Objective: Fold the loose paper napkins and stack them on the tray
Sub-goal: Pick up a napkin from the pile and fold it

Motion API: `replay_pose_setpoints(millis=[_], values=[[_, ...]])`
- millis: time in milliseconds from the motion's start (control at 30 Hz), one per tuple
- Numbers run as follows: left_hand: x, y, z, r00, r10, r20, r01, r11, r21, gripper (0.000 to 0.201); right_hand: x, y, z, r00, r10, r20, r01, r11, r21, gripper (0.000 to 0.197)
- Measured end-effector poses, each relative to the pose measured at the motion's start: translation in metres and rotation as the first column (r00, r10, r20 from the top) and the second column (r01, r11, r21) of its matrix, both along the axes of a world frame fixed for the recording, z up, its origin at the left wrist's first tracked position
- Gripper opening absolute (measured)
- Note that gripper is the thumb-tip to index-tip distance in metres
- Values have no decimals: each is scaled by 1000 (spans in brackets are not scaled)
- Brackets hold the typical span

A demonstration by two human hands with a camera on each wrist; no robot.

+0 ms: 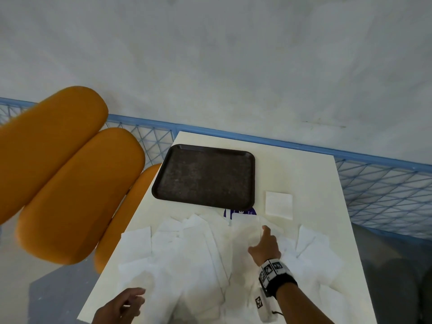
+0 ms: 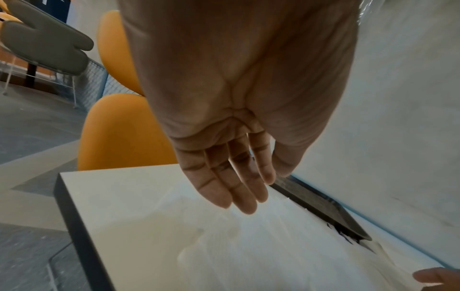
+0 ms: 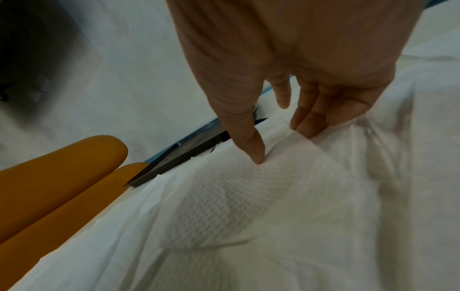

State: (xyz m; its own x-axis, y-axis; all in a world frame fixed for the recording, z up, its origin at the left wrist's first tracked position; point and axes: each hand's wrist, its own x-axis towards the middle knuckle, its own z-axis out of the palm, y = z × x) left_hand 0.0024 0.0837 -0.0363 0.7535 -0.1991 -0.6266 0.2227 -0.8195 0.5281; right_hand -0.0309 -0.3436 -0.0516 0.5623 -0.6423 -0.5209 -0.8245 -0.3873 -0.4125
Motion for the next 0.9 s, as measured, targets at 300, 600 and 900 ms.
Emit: replay_pose_setpoints(millis=[300,600,900], values=[[-14,-7,36,997,-1,-72,-8,993,-115,14,-8,5,5,989,-145,-25,146,983,111,54],[-24,-78,65,1000,28,11,-23,947,-321,15,-47,44,64,862,-404,305,91,716,692,28],[-23,-152,128,991,-56,119,117,787,-606,51,-92,83,162,769,-294,568,-245,685,686,35]])
